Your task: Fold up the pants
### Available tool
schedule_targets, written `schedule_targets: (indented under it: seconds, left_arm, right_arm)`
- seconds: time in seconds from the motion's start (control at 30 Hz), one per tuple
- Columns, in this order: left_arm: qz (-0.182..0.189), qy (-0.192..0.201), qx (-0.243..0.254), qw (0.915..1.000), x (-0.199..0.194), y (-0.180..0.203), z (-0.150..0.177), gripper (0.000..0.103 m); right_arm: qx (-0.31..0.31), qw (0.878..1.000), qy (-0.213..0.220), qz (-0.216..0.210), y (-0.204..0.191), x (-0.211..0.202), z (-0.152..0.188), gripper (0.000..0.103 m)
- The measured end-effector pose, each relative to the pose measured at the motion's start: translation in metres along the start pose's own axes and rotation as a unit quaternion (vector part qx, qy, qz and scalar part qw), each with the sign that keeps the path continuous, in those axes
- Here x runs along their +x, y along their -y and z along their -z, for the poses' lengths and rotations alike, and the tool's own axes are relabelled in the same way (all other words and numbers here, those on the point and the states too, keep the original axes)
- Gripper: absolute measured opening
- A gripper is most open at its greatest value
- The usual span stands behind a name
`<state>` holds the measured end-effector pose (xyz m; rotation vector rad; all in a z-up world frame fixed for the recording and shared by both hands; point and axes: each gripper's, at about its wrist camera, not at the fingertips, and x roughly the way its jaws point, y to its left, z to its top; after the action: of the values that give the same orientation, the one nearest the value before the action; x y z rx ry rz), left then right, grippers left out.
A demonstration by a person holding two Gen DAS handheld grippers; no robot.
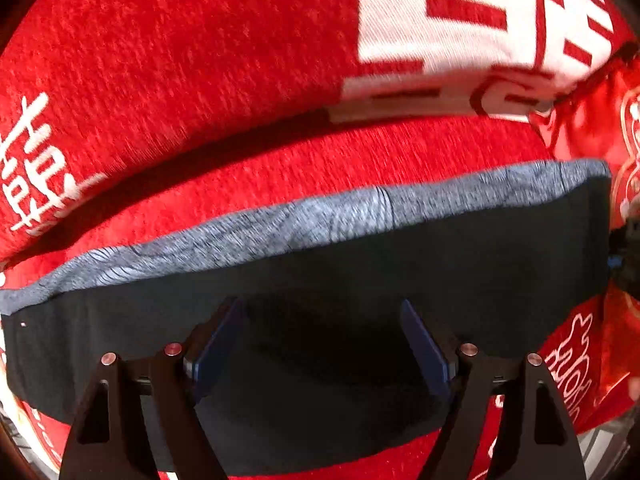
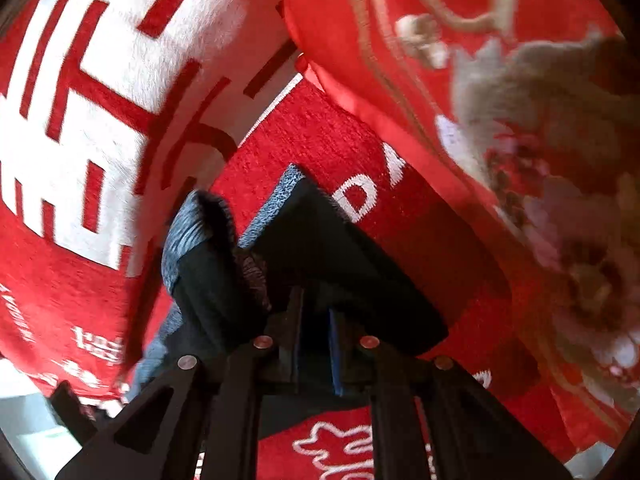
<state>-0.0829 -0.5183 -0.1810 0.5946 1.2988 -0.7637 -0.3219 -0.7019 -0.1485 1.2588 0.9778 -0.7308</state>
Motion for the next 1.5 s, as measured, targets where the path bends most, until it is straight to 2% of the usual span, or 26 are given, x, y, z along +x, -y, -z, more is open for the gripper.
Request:
schedule_targets:
  seconds: [0.1,0.13,0.17,0.23,0.27,0.33,0.37,0.43,0.47,0.5,0.53,0.57,0.6,0.63,0.67,0.77,0.9,1.07,1.17,1.23,1.27,1.3,1.33,1.37,1.43,1.5]
  left_arm:
    - [0.000,-0.003,0.002,1.0000,0.001,0.005,0.004,0.081]
    - [-0.002,-0.002,0.003,1.0000,0.001,0.006,0.005,0.084]
    - [-0.001,-0.002,0.003,1.0000,0.001,0.007,0.006,0.088]
    - [-0.002,-0.001,0.007,1.0000,0.001,0.011,0.008,0.088]
    - [-0.002,-0.002,0.009,1.0000,0.002,0.013,0.008,0.088]
    - [-0.002,-0.003,0.012,0.9999,0.003,0.017,0.007,0.088]
    - [-0.002,-0.004,0.013,0.9999,0.004,0.018,0.007,0.088]
    - [0.000,-0.004,0.012,0.9999,0.010,0.028,0.004,0.088]
    - [0.002,-0.003,0.013,0.9999,0.011,0.029,0.005,0.088]
    - [0.001,-0.003,0.014,0.9999,0.014,0.033,0.005,0.088]
    - [0.001,-0.003,0.016,0.9999,0.015,0.035,0.005,0.088]
    - [0.001,-0.002,0.016,0.9999,0.013,0.030,0.004,0.088]
    - [0.001,-0.002,0.017,0.9999,0.014,0.030,0.004,0.088]
    - [0.001,-0.004,0.018,0.9998,0.015,0.030,0.005,0.088]
    - [0.000,-0.006,0.018,0.9998,0.017,0.032,0.004,0.088]
    - [-0.001,-0.006,0.021,0.9998,0.020,0.037,0.001,0.088]
    - [-0.004,-0.005,0.030,0.9995,0.019,0.045,-0.001,0.088]
    - [-0.010,-0.005,0.009,0.9999,0.011,0.036,-0.005,0.088]
    - [-0.024,-0.001,-0.012,0.9996,0.010,0.018,-0.009,0.088]
    - [-0.035,-0.003,-0.028,0.9990,0.012,0.008,-0.008,0.088]
    - [-0.040,-0.007,-0.038,0.9985,0.015,0.001,-0.007,0.088]
    - [-0.045,-0.010,-0.044,0.9980,0.017,-0.005,-0.004,0.088]
    - [-0.054,-0.015,-0.051,0.9971,0.022,-0.012,-0.003,0.088]
    - [-0.060,-0.020,-0.055,0.9965,0.025,-0.015,-0.001,0.088]
    - [-0.065,-0.029,-0.066,0.9953,0.027,-0.023,0.001,0.088]
    - [-0.068,-0.015,-0.071,0.9950,0.020,-0.029,0.005,0.088]
  right_arm:
    - [-0.035,0.999,0.026,-0.004,-0.007,-0.012,0.006,0.013]
    - [-0.060,0.998,0.037,0.003,-0.013,-0.017,0.009,0.013]
    - [-0.111,0.992,0.055,0.024,-0.024,-0.023,0.016,0.013]
    - [-0.162,0.983,0.066,0.051,-0.035,-0.022,0.024,0.013]
    - [-0.160,0.984,0.057,0.057,-0.033,-0.016,0.026,0.014]
    - [-0.105,0.993,0.034,0.032,-0.013,-0.005,0.020,0.015]
    - [-0.073,0.997,0.033,0.009,-0.002,-0.003,0.018,0.016]
    - [0.003,0.997,0.033,-0.067,0.022,-0.005,0.017,0.018]
    - [0.018,0.994,0.031,-0.102,0.027,-0.009,0.017,0.028]
    - [0.013,0.989,0.046,-0.140,0.026,-0.021,0.020,0.035]
    - [-0.005,0.982,0.073,-0.172,0.022,-0.036,0.024,0.037]
    - [-0.026,0.975,0.098,-0.200,0.018,-0.049,0.030,0.050]
    - [-0.060,0.965,0.129,-0.220,0.011,-0.063,0.037,0.103]
    - [-0.079,0.963,0.146,-0.210,0.007,-0.067,0.041,0.102]
    - [-0.095,0.967,0.146,-0.187,0.004,-0.066,0.045,0.103]
    - [-0.071,0.972,0.119,-0.191,0.008,-0.056,0.046,0.103]
    - [-0.088,0.983,0.091,-0.132,0.008,-0.053,0.048,0.103]
    - [-0.152,0.984,0.069,-0.060,-0.001,-0.064,0.039,0.103]
    - [-0.149,0.988,0.036,-0.015,0.006,-0.054,0.026,0.103]
    - [-0.134,0.991,0.016,-0.009,0.015,-0.044,0.026,0.091]
    - [-0.127,0.992,0.004,-0.008,0.019,-0.039,0.027,0.073]
    - [-0.120,0.993,-0.005,0.011,0.024,-0.030,0.027,0.068]
    - [-0.112,0.994,-0.008,0.009,0.029,-0.026,0.027,0.060]
    - [-0.097,0.995,-0.013,-0.002,0.036,-0.020,0.025,0.035]
    - [-0.095,0.995,-0.007,-0.012,0.035,-0.023,0.021,0.026]
    - [-0.142,0.990,0.018,-0.002,0.021,-0.039,0.022,0.025]
